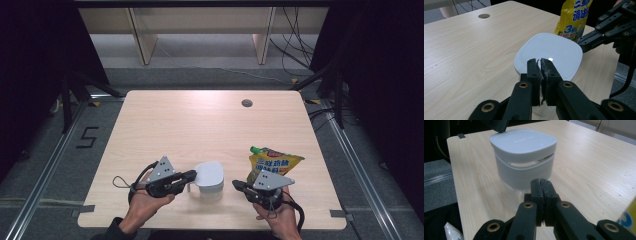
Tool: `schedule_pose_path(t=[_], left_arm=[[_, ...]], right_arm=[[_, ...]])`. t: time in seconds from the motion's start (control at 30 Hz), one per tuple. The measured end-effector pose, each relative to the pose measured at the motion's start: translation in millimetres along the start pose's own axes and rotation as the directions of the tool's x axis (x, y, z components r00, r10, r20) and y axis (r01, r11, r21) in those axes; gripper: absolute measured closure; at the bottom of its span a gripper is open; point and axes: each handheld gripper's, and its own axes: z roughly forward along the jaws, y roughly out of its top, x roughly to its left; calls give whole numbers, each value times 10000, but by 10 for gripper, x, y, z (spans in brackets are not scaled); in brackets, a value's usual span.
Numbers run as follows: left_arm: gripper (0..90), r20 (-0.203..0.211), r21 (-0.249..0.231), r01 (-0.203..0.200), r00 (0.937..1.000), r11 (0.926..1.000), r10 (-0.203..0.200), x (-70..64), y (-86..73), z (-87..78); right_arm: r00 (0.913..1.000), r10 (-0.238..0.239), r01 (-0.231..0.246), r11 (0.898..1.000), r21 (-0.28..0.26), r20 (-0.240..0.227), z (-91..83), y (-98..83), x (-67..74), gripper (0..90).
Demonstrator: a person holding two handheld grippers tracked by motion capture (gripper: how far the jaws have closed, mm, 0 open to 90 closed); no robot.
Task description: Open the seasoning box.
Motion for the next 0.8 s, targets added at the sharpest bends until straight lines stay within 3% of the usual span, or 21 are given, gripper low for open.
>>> schedule_pose_path(t=[0.17, 0.27, 0.3, 0.7, 0.73, 0.8], left_arm=[[848, 15, -58, -32, 10000, 10000, 32, 13, -11, -7], [848, 7, -62, 15, 10000, 10000, -15, 16, -24, -15], [848, 12, -67, -5, 10000, 10000, 6, 15, -24, -15], [850, 11, -25, -54, 10000, 10000, 54, 18, -28, -29], [850, 4, -19, -30, 10000, 10000, 30, 20, -31, -30], [848, 39, -26, 67, 10000, 10000, -67, 25, -38, -34]], right_arm=[[10000, 68, -68, 10000, 38, -18, 76, 43, 4, 900], [9999, -125, 125, 9999, -3, -93, 101, 82, -22, 900], [9999, 131, -131, 9999, 3, -48, 95, 89, -9, 900], [9982, -542, 539, 9985, -113, -268, 147, 233, 26, 900], [9997, -173, 168, 9996, -214, -192, 151, 240, 59, 900], [9980, -511, 505, 9986, -162, -361, 153, 268, 34, 900]])
